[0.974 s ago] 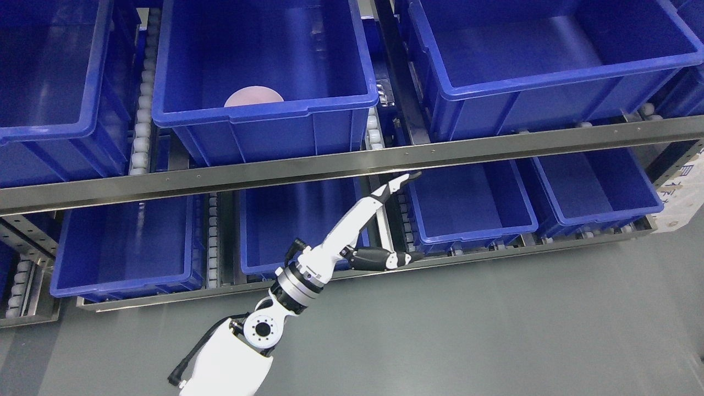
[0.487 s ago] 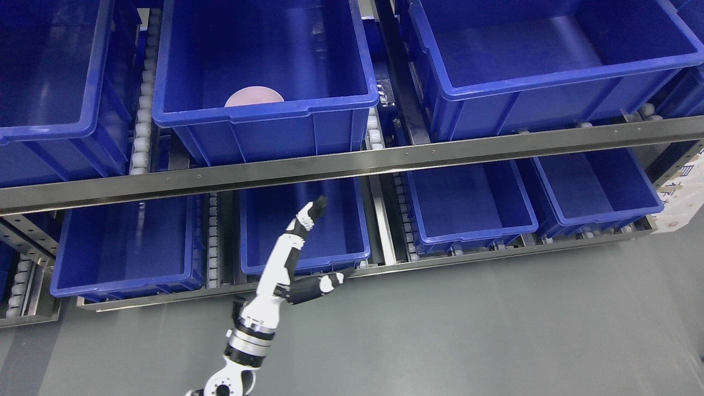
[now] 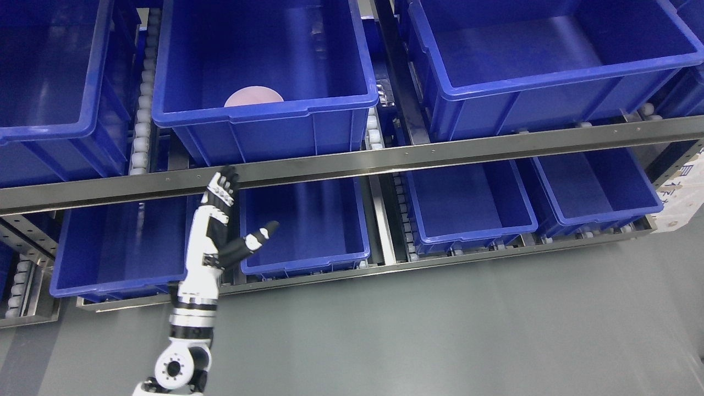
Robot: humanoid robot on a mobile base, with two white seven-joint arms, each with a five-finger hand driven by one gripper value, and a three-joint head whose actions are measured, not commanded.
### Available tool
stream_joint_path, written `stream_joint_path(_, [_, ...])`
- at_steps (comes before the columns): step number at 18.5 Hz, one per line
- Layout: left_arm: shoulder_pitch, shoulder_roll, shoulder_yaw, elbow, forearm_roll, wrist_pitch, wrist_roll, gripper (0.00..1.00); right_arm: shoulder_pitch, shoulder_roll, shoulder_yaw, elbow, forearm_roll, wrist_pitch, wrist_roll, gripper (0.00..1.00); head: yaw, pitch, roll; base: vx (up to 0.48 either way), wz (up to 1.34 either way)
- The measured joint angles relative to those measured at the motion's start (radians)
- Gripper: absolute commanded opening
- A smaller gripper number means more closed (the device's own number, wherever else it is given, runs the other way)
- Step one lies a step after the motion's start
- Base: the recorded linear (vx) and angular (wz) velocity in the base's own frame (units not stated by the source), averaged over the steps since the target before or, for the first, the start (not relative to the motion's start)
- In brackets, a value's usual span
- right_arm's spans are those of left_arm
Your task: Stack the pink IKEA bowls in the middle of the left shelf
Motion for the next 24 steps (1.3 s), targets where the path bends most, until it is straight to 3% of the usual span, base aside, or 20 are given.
stream_joint_path(10, [-0.025,0.044,0.151,-0.022,0.043,0.023,-0.001,1.0,0.0,0.0,0.0,0.0,0.0,0.001,0.0,1.0,0.0,0.0,0.0,0.0,0.0])
stream_joint_path(24, [-0.016,0.063,0.187,-0.032,0.048,0.029,-0.003,1.0,0.0,0.0,0.0,0.0,0.0,0.002,0.0,1.0,0.0,0.0,0.0,0.0,0.0])
